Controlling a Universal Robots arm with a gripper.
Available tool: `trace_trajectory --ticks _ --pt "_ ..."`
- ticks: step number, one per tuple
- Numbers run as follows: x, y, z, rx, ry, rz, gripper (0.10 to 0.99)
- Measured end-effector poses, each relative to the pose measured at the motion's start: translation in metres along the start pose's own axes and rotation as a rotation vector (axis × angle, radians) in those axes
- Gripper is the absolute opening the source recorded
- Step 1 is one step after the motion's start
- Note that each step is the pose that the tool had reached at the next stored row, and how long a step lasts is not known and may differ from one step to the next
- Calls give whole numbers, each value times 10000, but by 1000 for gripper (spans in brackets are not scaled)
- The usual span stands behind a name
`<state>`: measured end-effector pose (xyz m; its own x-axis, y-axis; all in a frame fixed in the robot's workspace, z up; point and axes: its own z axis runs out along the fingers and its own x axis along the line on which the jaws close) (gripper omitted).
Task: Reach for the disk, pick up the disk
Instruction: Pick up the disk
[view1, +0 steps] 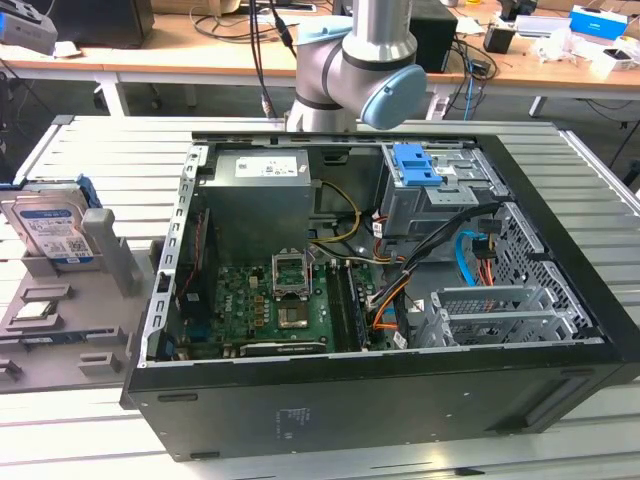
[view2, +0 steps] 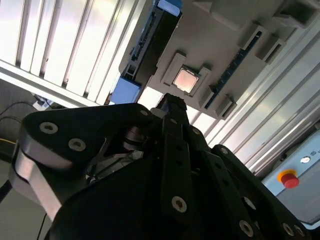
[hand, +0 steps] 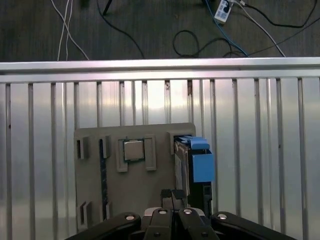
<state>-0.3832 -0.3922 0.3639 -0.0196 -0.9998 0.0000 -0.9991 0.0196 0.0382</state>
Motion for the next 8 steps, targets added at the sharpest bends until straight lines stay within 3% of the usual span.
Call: trace_trajectory --ticks 1,2,4,6,8 --pt "0 0 0 0 0 -11 169" --pt "0 0 0 0 1 -20 294" --pt "0 0 0 -1 1 -34 294" --pt "0 0 0 0 2 -52 420" --pt "-8 0 0 0 2 -58 420"
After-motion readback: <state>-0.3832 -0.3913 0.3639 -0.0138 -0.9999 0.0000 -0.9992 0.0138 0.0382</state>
